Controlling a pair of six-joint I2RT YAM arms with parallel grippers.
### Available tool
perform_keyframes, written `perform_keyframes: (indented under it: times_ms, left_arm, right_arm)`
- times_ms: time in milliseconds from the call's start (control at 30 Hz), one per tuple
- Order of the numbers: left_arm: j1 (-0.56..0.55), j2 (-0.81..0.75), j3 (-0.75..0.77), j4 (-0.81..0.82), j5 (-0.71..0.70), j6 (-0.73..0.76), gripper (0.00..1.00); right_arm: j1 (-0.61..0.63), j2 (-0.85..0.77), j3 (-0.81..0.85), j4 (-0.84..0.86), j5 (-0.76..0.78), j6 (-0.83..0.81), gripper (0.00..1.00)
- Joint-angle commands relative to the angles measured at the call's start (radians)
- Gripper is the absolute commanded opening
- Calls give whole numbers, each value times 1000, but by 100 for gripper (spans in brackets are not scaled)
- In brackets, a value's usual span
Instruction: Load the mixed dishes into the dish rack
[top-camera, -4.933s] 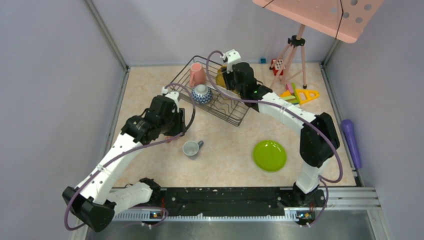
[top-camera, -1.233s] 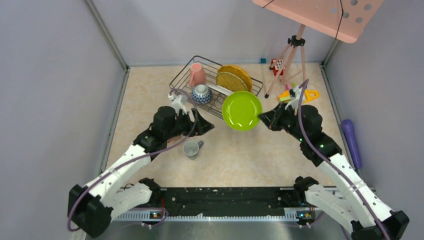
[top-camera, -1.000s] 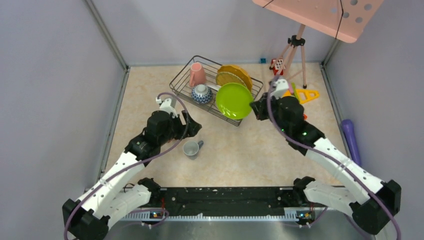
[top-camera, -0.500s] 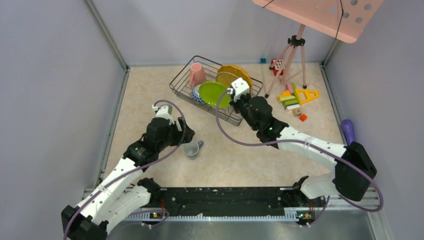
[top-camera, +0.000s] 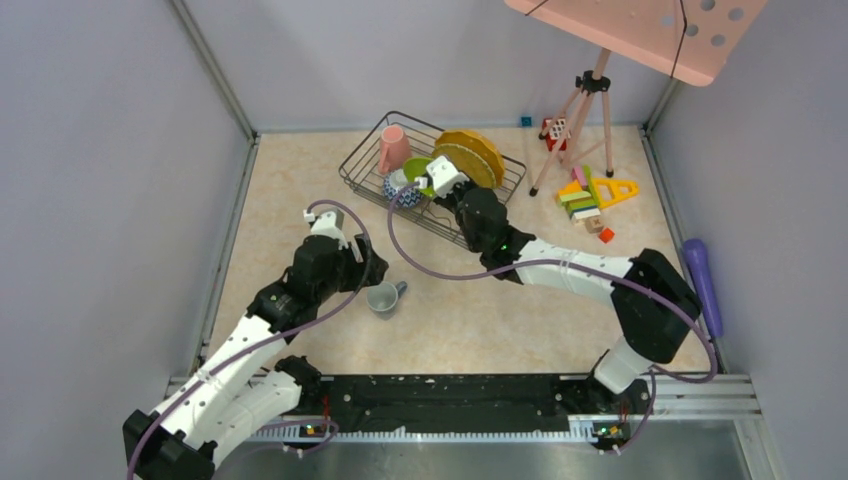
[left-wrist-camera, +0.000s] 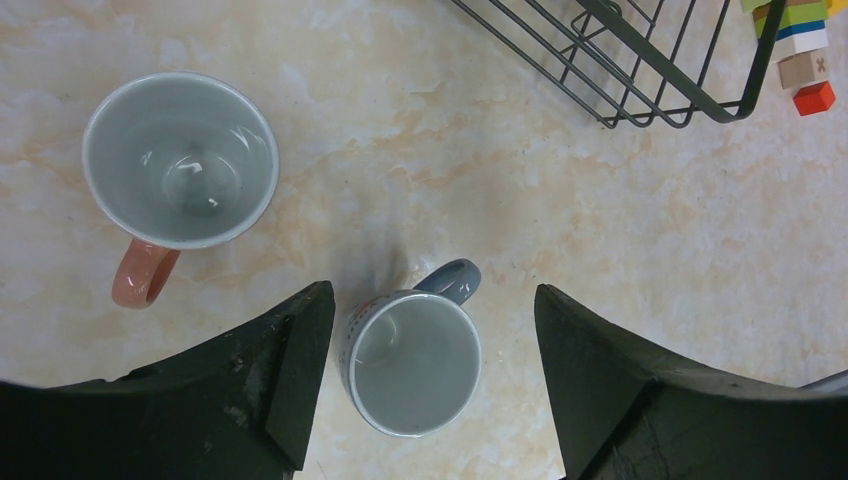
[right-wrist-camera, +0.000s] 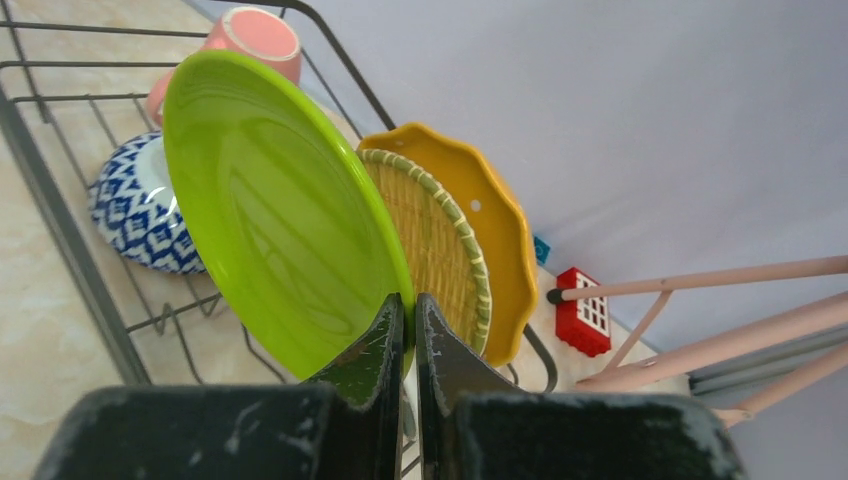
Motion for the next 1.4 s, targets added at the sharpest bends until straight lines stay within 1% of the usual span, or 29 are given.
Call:
perform_keyframes:
  times_ms: [0, 100, 200, 333, 533, 600, 700, 833, 967, 1033, 1067, 1133, 1200, 1267, 1300, 1367]
  left_arm:
    - [3, 14, -6, 39, 0, 7, 78]
    - [3, 26, -15, 54, 15, -2, 77]
    - [3, 35, -19, 62, 20, -4, 77]
    - [3, 43, -17, 54, 6, 5, 77]
    - [4, 94, 7, 6, -19, 16, 77]
    - [3, 105, 8, 6, -17, 18, 77]
    - [3, 116, 8, 3, -16, 18, 77]
    - [3, 134, 10, -2, -21, 7, 77]
    - [3, 152, 10, -10, -21, 1, 77]
    - [3, 158, 7, -13, -22, 1, 77]
    - [4, 160, 5, -15, -22, 1, 77]
    - [3, 164, 1, -19, -22, -4, 77]
    - [3, 166, -6, -22, -19, -9, 77]
    - [3, 168, -15, -20, -13, -17, 77]
    - [5, 169, -18, -19, -8, -21, 77]
    - [7, 174, -23, -18, 1, -27, 77]
  right_arm:
    - [14, 63, 101, 106, 137, -107, 0]
    - [14, 141, 139, 176, 240, -183, 0]
    - [16, 191, 166, 216, 265, -259, 0]
    - [16, 236, 181, 241, 287, -285, 0]
    - [16, 250, 160, 249, 295, -287, 0]
    - [16, 246, 151, 231, 294, -279, 0]
    - [14, 227, 153, 134, 298, -229, 0]
    - [-4, 203, 137, 27, 224, -139, 0]
    - [-18, 205, 126, 6, 196, -92, 0]
    - [-31, 200, 137, -39, 160, -43, 0]
    - [-39, 197, 151, -82, 132, -12, 1]
    - [-61, 194, 184, -173, 69, 56, 11]
    - [-81, 193, 206, -237, 35, 105, 27]
    - [-88, 182, 207, -250, 21, 130, 43]
    - [-89, 179, 206, -250, 21, 139, 49]
    - [-90, 162, 211, -271, 14, 158, 53]
